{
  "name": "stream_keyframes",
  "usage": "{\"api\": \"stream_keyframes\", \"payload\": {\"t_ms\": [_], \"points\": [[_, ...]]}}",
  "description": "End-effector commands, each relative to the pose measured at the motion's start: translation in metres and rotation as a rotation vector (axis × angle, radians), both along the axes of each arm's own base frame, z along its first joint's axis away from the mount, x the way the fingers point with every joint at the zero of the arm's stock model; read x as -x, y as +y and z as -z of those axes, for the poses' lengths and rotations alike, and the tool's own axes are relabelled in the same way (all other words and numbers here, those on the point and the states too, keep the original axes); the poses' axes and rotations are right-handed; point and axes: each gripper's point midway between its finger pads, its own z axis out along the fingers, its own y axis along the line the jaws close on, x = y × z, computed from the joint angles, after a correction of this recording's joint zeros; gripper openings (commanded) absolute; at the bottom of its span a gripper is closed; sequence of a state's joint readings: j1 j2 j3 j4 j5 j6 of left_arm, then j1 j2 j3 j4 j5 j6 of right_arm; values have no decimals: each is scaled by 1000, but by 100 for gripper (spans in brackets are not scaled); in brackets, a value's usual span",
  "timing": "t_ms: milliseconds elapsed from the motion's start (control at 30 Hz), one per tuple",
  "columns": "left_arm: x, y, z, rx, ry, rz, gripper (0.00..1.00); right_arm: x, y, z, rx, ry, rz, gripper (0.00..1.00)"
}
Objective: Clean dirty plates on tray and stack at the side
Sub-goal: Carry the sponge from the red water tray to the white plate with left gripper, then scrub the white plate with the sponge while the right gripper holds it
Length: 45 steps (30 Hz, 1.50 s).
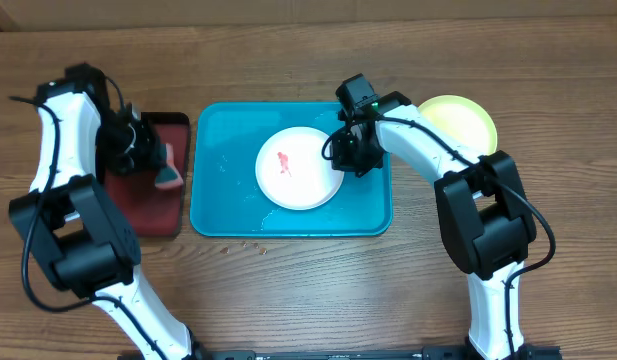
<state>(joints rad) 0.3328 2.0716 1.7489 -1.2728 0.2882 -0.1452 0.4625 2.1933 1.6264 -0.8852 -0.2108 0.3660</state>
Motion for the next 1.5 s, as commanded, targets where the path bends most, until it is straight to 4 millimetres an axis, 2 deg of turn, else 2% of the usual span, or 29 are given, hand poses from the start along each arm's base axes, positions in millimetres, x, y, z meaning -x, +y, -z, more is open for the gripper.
{"api": "stream_keyframes", "payload": {"t_ms": [0,100,200,400,500,567,733,933,1067,1167,1333,1467], "points": [[-14,-13,-71,38,-235,92,4,16,10,24,28,43,-23,4],[-15,-22,-84,18,-271,120,4,20,21,26,20,37,-19,4],[-14,-38,-80,46,-248,133,4,18,29,25,10,11,-29,4],[-9,-110,-62,179,-197,246,4,12,26,27,44,-11,48,4],[-8,-145,-45,173,-178,317,4,12,27,26,41,-9,48,4],[-8,-161,-31,126,-144,299,4,13,29,26,38,-6,43,4],[-15,-180,4,-57,-77,215,4,19,31,27,45,3,33,4],[-10,-210,48,-104,-11,294,4,19,31,27,49,1,32,4],[-4,-215,76,-115,47,315,4,17,29,27,58,-7,35,4],[-3,-206,91,-171,79,316,4,17,29,27,60,-10,35,4],[-7,-158,106,-448,100,320,4,16,29,27,58,-12,35,4],[-14,-113,94,-712,99,321,4,13,31,27,50,-24,35,4]]}}
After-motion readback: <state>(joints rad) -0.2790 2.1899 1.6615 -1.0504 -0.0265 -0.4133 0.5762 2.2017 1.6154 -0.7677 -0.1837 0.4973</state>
